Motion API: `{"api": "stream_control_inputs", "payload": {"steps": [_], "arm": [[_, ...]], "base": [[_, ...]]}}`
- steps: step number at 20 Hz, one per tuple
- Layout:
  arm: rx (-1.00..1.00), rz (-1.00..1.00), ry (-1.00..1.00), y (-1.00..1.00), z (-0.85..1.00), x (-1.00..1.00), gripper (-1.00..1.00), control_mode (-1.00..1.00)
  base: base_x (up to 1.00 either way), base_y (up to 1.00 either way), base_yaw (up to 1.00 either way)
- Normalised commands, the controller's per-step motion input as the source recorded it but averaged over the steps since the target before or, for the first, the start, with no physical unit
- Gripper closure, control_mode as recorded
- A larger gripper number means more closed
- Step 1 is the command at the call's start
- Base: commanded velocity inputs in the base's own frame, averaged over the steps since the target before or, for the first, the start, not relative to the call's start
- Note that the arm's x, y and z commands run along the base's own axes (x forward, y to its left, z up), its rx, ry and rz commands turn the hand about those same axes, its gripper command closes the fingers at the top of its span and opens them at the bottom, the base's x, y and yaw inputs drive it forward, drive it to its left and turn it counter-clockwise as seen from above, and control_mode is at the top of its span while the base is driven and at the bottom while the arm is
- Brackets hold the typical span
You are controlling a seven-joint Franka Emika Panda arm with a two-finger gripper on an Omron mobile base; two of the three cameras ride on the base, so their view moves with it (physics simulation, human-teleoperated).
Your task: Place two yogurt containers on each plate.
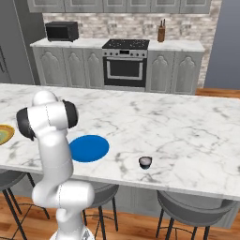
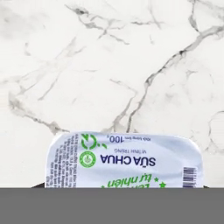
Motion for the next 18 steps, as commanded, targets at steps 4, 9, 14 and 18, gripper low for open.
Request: {"api": "stream_control_inputs", "payload": {"steps": [4, 9, 14, 18], "arm": [[0.0, 0.0, -0.06, -0.29, 0.35, -0.32, 1.0, -1.0], [0.0, 0.0, -0.02, -0.31, 0.41, -0.13, 1.0, -1.0], [0.0, 0.0, 0.0, -0.35, 0.19, 0.0, 1.0, -1.0], [0.0, 0.0, 0.0, -0.47, 0.0, 0.0, 1.0, -1.0]], "base": [[0.0, 0.0, 0.0], [0.0, 0.0, 0.0], [0.0, 0.0, 0.0], [0.0, 0.0, 0.0]]}}
